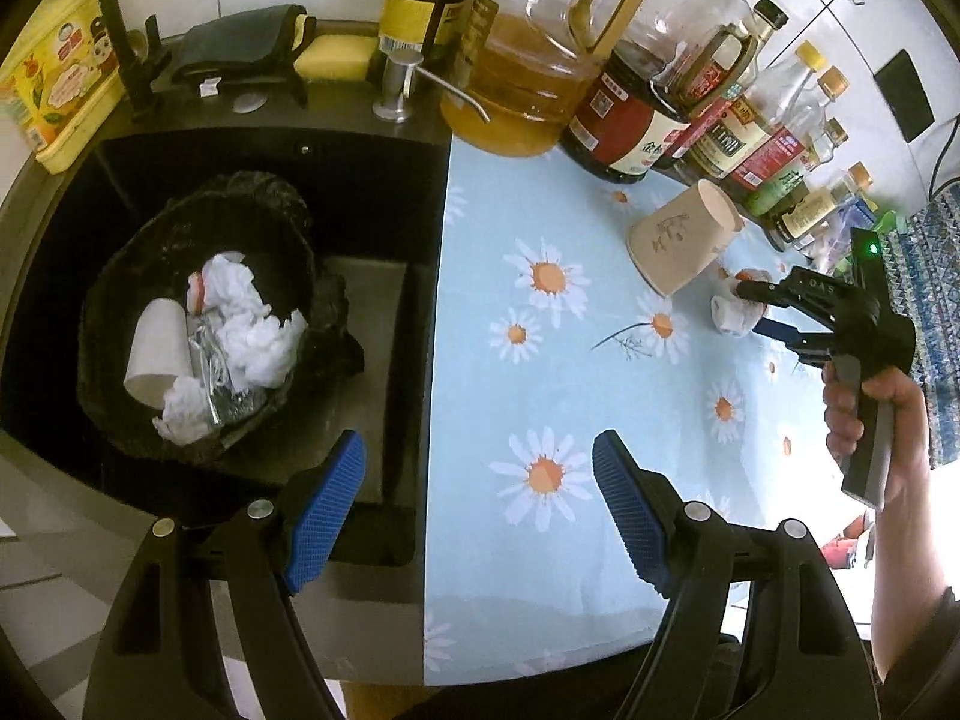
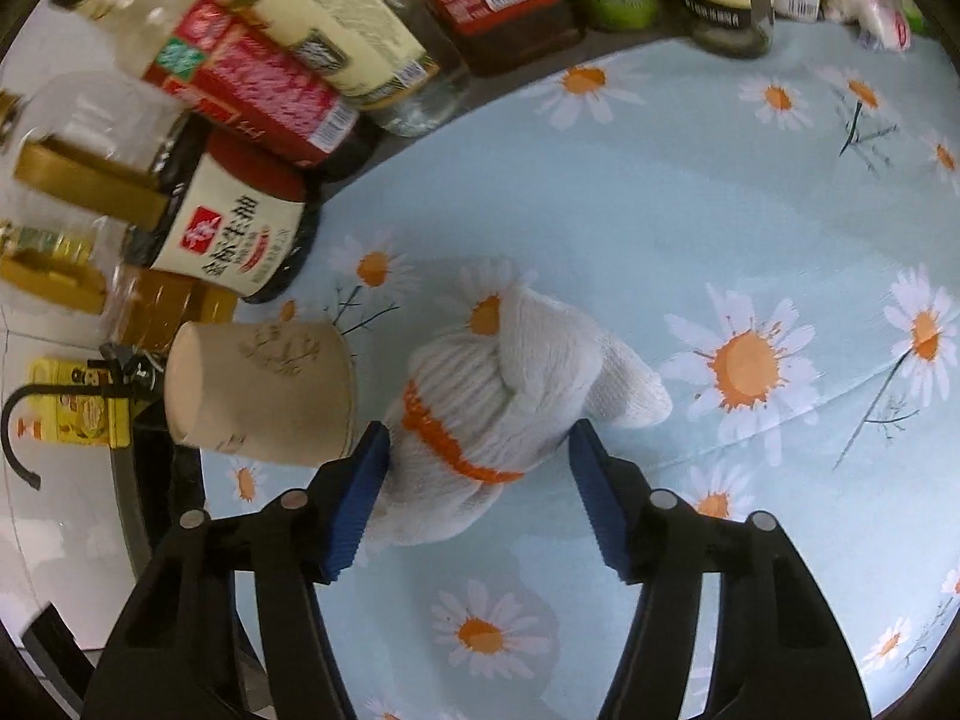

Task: Collect trash
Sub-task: 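Grasp the second white knit glove with orange cuff with the right tool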

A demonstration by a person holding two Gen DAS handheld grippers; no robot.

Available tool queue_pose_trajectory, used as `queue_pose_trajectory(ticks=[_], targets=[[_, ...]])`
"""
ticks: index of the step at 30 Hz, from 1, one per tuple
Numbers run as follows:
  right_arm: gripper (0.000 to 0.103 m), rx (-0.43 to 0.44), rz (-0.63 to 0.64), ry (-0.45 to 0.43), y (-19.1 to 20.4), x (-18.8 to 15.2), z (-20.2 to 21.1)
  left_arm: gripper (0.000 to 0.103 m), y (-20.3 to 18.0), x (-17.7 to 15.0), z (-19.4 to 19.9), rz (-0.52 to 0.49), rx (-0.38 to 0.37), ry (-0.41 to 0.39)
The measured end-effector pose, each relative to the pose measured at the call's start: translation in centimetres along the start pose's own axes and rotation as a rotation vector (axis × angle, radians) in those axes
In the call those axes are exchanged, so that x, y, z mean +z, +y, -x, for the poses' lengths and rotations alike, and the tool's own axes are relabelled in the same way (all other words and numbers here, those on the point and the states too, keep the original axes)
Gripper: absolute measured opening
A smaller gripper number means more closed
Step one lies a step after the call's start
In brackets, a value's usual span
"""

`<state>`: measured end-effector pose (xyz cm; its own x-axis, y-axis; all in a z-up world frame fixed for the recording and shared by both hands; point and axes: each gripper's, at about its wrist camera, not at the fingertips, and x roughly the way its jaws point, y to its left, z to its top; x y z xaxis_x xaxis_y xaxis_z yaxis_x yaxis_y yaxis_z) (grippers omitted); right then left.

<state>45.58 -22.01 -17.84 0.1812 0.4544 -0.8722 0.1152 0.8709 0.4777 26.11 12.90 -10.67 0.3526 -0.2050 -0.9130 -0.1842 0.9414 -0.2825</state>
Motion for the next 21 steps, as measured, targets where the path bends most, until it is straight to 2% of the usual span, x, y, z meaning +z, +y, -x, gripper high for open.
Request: queue_pose_trajectory(ticks=[2, 4, 9, 15, 16, 18, 21], targets=[[0.051, 0.009, -0.014, 0.008, -0.5, 0.3, -0.4, 0.076, -0.1, -0.3, 0.1, 0.012, 0.006, -0.006], [0.042, 0.015, -0.009, 0.007, -0.5, 0.5, -0.5, 0.076, -0.2, -0.5, 0.1, 0.022, 0.010, -0.008], [0.033, 0.045, 0.000, 0.018, -0.8, 0.4, -0.4, 0.076, -0.8, -0.7, 0.0, 0.024, 0.016, -0.011], [0.032, 0.136, -0.018, 0.044, -1.8, -0.1, 0.0, 0.076, -2.4, 0.0, -0.2, -0.007, 0.025, -0.018], [0.032, 0.151, -0.010, 0.040, -1.8, -0.3, 0.3, 0.076, -2.6, 0.2, -0.3, -0.016, 0.029, -0.018], [0.032, 0.170, 0.005, 0.027, -1.8, -0.7, 0.9, 0.083, -3.4, 0.7, -0.5, -0.038, 0.039, -0.016], [0.032, 0.204, 0.032, -0.003, -1.8, -1.4, 2.4, 0.083, -4.5, 1.6, -0.9, -0.061, 0.032, -0.017]])
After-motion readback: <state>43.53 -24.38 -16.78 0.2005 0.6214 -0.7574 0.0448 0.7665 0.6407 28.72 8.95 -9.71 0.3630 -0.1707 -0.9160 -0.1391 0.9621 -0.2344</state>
